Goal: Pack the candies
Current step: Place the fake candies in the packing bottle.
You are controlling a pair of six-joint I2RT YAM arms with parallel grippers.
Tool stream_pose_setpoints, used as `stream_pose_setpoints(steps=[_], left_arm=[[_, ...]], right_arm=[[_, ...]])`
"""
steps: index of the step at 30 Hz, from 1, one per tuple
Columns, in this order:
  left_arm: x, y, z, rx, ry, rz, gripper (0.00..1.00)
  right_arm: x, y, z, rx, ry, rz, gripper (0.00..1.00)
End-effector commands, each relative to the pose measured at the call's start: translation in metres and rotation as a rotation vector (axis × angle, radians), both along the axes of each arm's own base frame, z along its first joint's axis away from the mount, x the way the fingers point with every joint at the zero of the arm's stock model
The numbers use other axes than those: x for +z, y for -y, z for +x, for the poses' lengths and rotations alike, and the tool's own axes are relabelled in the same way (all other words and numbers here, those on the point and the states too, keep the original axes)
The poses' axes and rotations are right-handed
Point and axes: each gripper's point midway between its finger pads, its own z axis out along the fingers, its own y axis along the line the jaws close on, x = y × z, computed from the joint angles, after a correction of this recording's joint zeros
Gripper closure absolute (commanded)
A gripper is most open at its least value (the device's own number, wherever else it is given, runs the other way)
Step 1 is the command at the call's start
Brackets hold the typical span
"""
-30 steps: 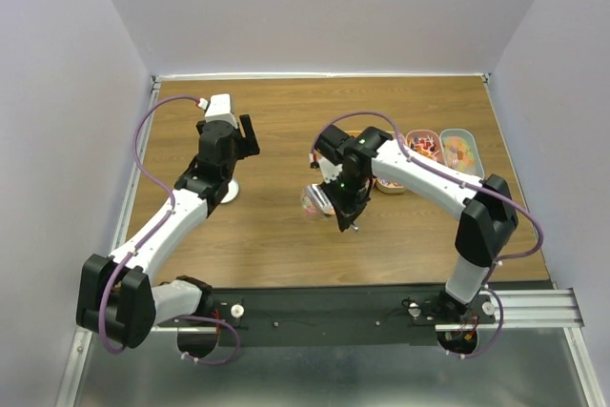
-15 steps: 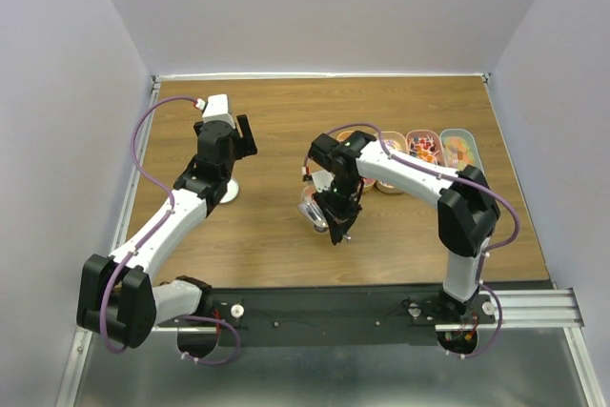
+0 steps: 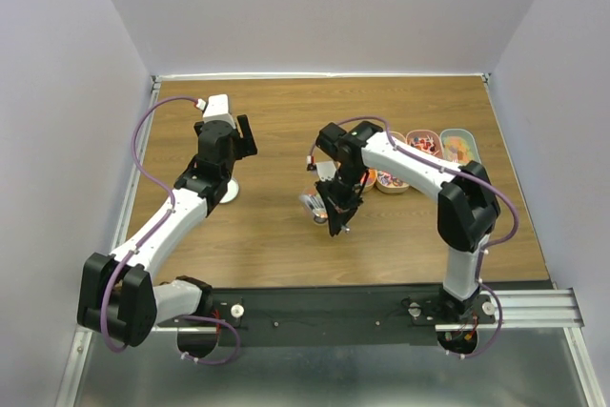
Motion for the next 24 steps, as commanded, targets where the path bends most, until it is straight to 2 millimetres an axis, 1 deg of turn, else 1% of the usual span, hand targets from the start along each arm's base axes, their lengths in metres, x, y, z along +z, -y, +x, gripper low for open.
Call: stream_pose_setpoints(steps=[1,6,8,13,21,24], left_arm=[[0.002,-0.006,0.004,0.023,0.005,0.01,0.21],[0.001,-0.006,0.003,0.026,0.004,0.01,0.21],[0.0,-0.006,0.003,0.026,0.003,0.011,0.21],[0.0,-0.006,0.004,0.026,0.0,0.012,0.21],[-0.002,-0.005,0.005,0.024,-0.005,0.011,0.21],[-0.001,-0.006,0.004,0.025,-0.003,0.012,0.21]], right_arm=[[0.005,-0.007,-0.005,-0.019,-0.092,0.042,0.99],[0.008,-0.001,-0.007,-0.047,-0.125,0.058,0.99],[0.007,0.003,-0.003,-0.071,-0.135,0.055,0.99],[0.01,0.005,0.0,-0.105,-0.179,0.093,0.99],[0.012,0.002,-0.008,-0.124,-0.255,0.118,0.99],[0.01,0.003,-0.012,-0.133,-0.278,0.113,0.99]])
